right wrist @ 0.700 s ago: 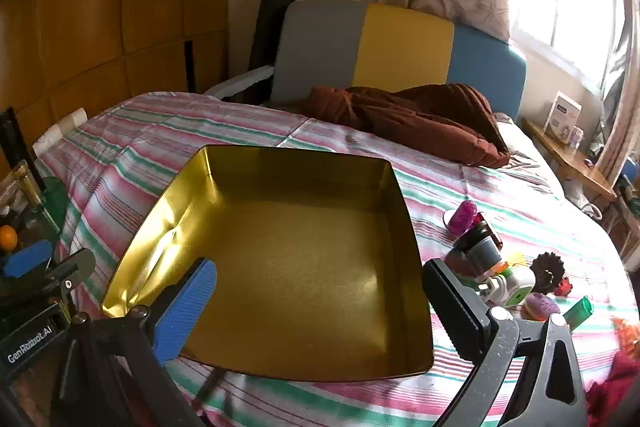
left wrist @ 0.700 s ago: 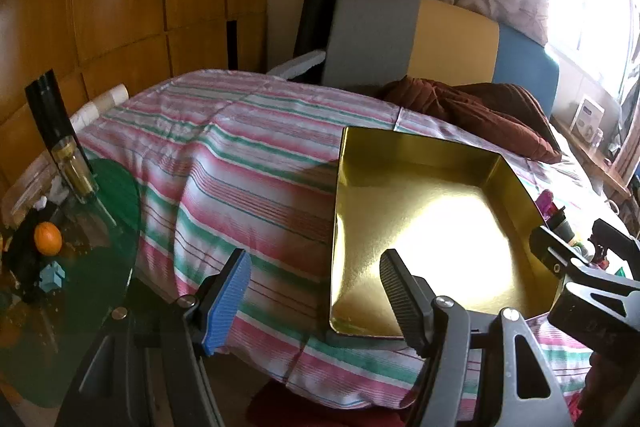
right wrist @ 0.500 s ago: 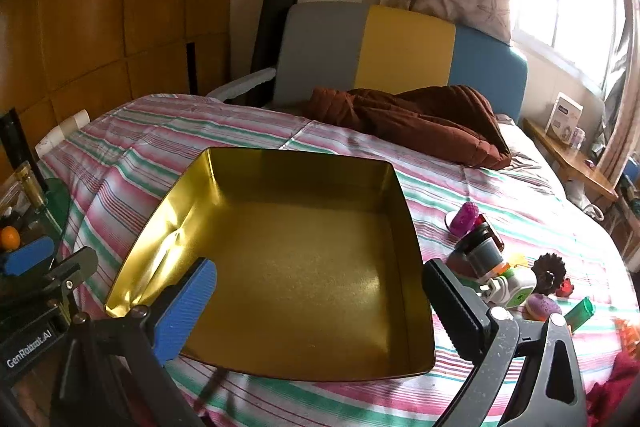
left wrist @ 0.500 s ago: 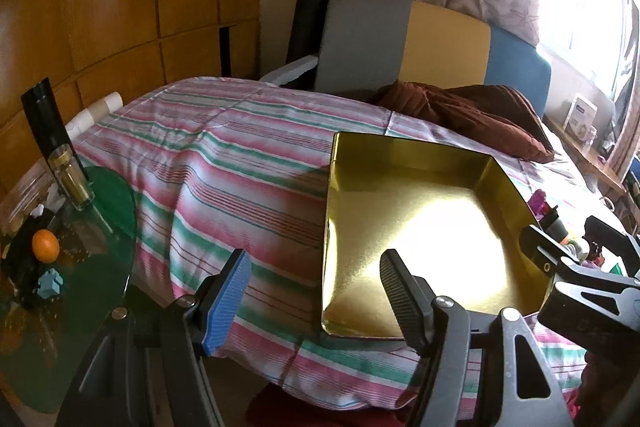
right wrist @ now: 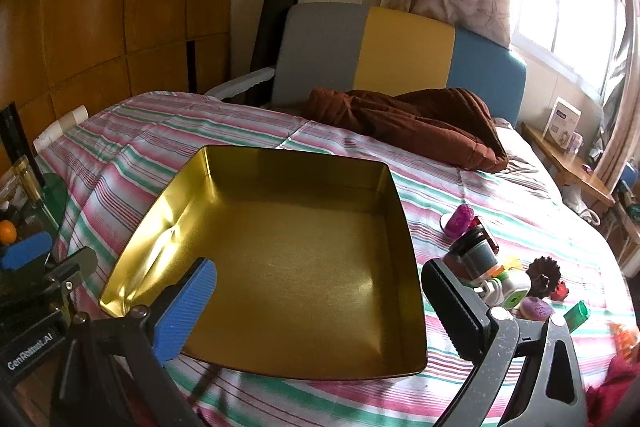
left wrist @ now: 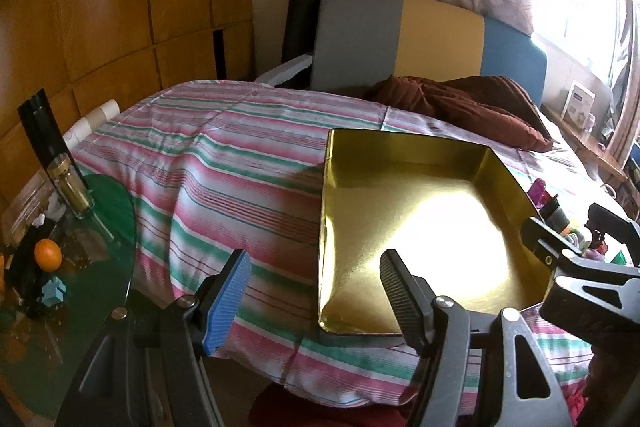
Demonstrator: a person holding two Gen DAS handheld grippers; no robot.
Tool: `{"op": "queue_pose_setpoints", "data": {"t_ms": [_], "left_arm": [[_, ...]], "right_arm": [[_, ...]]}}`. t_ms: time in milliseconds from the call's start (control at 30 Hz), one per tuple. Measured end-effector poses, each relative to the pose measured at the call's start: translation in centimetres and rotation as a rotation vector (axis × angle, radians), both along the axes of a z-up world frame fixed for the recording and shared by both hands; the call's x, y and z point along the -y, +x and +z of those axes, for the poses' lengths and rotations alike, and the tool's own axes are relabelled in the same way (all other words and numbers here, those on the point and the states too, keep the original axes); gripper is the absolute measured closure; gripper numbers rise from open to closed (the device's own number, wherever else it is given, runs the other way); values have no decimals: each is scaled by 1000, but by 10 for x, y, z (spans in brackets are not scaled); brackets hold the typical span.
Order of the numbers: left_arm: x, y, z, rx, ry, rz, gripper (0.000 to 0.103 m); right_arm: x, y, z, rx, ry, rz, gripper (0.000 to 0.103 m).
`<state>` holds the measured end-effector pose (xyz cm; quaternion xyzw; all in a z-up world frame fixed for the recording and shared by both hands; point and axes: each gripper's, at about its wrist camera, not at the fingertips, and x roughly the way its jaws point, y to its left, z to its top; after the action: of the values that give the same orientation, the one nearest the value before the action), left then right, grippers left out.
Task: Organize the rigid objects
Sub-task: 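Move both tools from the gold tray toward the scattered toys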
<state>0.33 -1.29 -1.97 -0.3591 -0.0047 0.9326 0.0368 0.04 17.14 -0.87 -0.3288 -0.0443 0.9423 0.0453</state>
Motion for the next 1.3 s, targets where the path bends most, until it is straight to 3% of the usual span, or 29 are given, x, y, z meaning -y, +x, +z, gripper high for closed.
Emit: {"op": "queue_pose_setpoints", "data": {"t_ms": [467,867,1100,1300], "left_arm": [[-23,3,8,-37,-74,-67,35],[-37,3,12,-38,-70,-130,35],[-55,0,12,-20,-70,-201,35],[-81,-11,11,28,-46,-308,35]], "right_arm": [[-17,5,5,-29,-8,-14,0],[-46,6,11,-38,-19,-45,0],[-113,9,22,-50,-34,-141,0],[-211,18,32,-74,-117,-293,0]]}}
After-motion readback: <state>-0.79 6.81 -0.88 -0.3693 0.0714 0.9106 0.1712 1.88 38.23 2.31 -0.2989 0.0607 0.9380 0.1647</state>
